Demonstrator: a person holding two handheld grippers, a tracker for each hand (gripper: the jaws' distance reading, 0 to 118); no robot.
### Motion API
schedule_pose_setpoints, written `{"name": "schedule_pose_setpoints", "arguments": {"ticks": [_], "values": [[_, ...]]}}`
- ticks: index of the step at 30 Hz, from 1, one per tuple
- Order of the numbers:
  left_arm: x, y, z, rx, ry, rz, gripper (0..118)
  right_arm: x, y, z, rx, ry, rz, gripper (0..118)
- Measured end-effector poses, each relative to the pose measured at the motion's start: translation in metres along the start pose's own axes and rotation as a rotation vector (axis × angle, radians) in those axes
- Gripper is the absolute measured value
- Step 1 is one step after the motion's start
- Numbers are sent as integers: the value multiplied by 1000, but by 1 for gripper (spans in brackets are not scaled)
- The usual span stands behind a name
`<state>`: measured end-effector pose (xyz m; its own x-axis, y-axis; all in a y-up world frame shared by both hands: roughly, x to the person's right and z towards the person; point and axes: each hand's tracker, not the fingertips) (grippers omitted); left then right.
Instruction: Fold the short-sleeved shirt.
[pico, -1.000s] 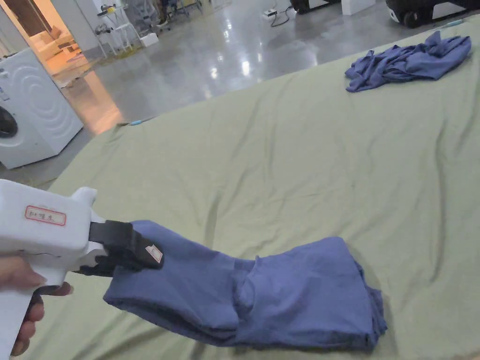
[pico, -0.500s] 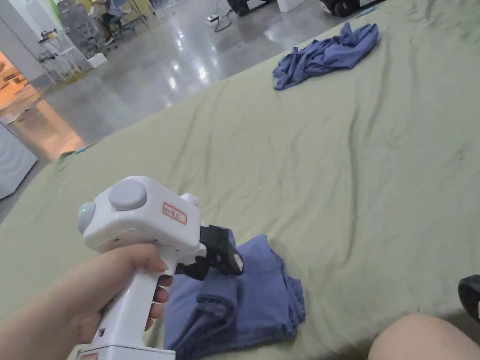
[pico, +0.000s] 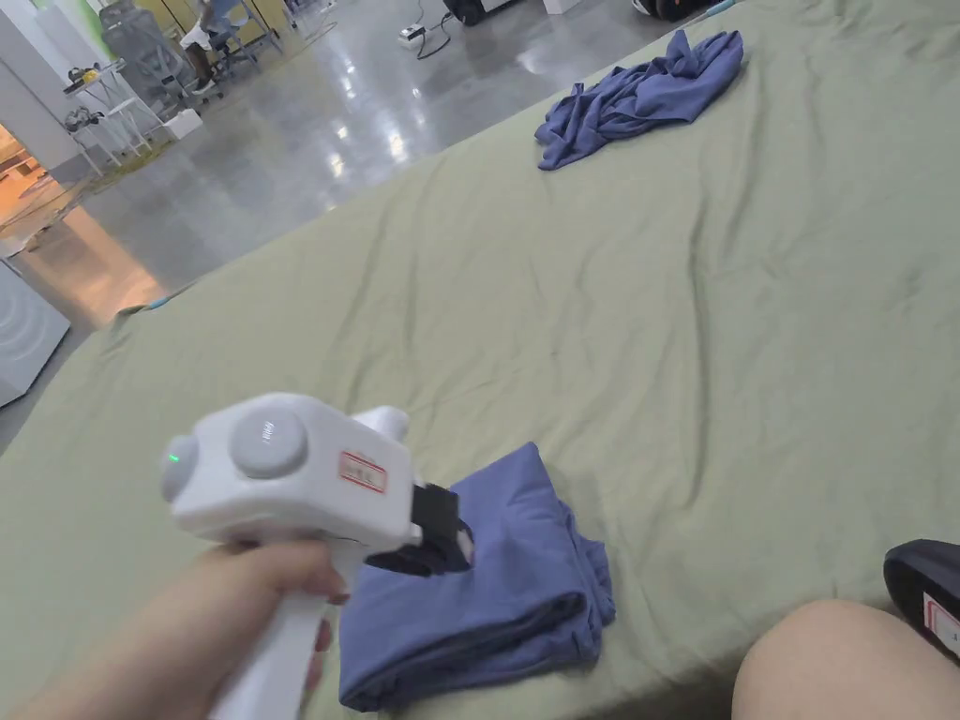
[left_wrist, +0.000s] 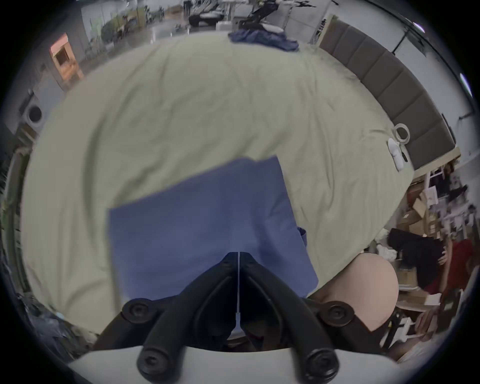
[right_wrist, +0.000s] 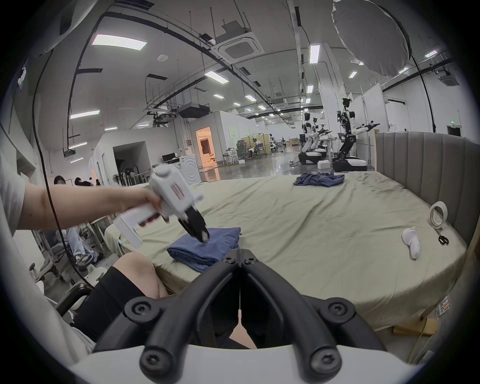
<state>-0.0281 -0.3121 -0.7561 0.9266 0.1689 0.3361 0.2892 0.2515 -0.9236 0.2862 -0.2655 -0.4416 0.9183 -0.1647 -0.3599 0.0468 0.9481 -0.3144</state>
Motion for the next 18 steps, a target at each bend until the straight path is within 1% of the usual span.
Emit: {"name": "schedule_pose_setpoints", "arguments": {"ticks": [2, 4, 5, 6, 7, 9, 12, 14, 16, 17, 18], "values": [[9, 1, -26, 9, -66, 8, 1, -6, 2, 0, -9, -6, 21, 3], [23, -1, -42, 12, -46, -17, 1, -12, 4, 1, -23, -19, 43, 3], [29, -1, -46, 2, -63, -39, 1, -16, 6, 1, -33, -22, 49, 3], [29, -1, -44, 5, -131, -20, 1, -19, 8, 1, -40, -18, 53, 3], [24, 0, -39, 22, -175, -4, 1, -23, 10, -1, -51, -14, 59, 3], [8, -3, -15, 56, -229, -36, 1, -33, 15, -9, -82, 1, 82, 3], [-29, -22, 42, 210, -277, -27, 1, -48, 24, -40, -157, 71, 98, 3], [-64, -46, 78, 318, -316, 7, 1, -56, 33, -77, -191, 128, 79, 3], [-102, -73, 100, 400, -369, 68, 1, -59, 42, -129, -253, 215, 10, 3], [-124, -90, 108, 448, -402, 115, 1, -58, 43, -167, -297, 255, -30, 3], [-141, -106, 109, 466, -429, 161, 1, -56, 41, -203, -341, 259, -48, 3]]}}
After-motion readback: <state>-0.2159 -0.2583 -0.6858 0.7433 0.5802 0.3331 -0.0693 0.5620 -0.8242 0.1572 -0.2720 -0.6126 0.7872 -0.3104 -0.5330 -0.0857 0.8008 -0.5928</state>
